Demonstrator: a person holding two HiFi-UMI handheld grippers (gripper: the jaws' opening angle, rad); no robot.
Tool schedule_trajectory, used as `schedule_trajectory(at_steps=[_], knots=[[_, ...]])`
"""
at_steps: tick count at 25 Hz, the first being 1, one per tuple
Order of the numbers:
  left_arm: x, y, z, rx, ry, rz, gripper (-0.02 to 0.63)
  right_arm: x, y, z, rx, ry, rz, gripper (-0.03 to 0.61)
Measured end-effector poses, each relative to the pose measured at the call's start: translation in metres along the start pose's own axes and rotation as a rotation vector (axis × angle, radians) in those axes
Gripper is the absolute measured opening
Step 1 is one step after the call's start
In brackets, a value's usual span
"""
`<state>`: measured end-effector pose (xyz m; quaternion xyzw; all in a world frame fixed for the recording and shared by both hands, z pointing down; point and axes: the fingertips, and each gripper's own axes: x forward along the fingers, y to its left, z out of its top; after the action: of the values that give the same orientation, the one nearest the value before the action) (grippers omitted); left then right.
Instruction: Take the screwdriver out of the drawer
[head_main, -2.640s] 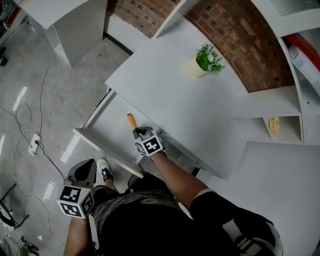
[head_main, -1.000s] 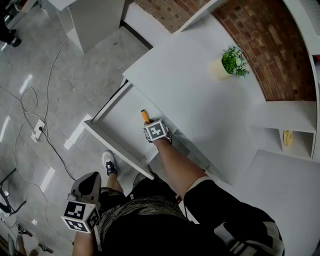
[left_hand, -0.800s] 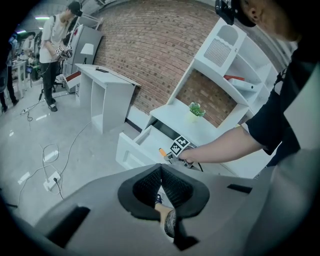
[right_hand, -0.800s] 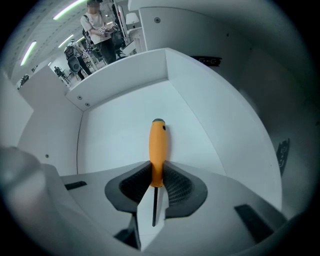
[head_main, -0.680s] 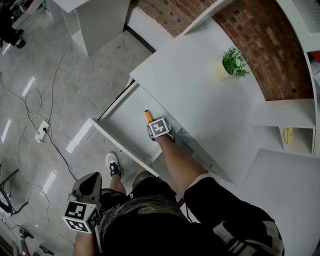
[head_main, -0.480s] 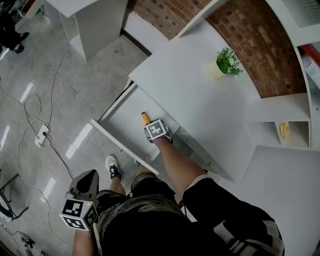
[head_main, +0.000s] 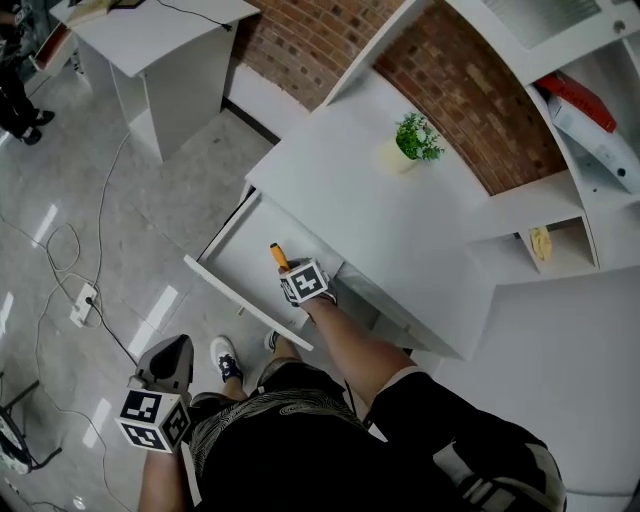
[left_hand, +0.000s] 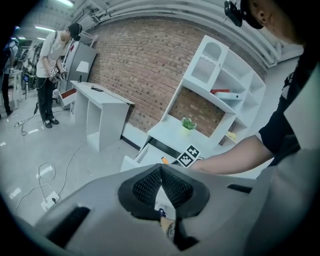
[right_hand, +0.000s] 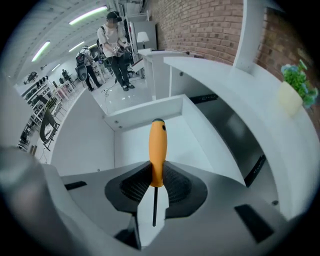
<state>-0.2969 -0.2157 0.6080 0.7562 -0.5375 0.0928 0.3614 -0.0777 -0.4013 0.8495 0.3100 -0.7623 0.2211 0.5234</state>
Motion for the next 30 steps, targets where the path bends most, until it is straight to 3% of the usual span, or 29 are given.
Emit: schedule_trajectory(at_steps=[9, 17, 24, 30], knots=[[-0.004, -0.02, 0.027, 0.071, -0.056, -0.105, 0.017, -0.085, 0.015, 0.036, 0.072, -0.212, -0.001, 0.075], [-0.008, -0.034, 0.047, 0.116, -0.056, -0.154, 0.017, -0.177, 0.042, 0.061, 0.097, -0.415, 0.046, 0.075], [-0.014, -0.074, 0.072, 0.208, -0.093, -0.249, 0.017, -0.268, 0.066, 0.07, 0.158, -0.618, 0.087, 0.076], [-0.024, -0.104, 0.081, 0.262, -0.111, -0.307, 0.017, -0.322, 0.074, 0.069, 0.209, -0.734, 0.115, 0.077]])
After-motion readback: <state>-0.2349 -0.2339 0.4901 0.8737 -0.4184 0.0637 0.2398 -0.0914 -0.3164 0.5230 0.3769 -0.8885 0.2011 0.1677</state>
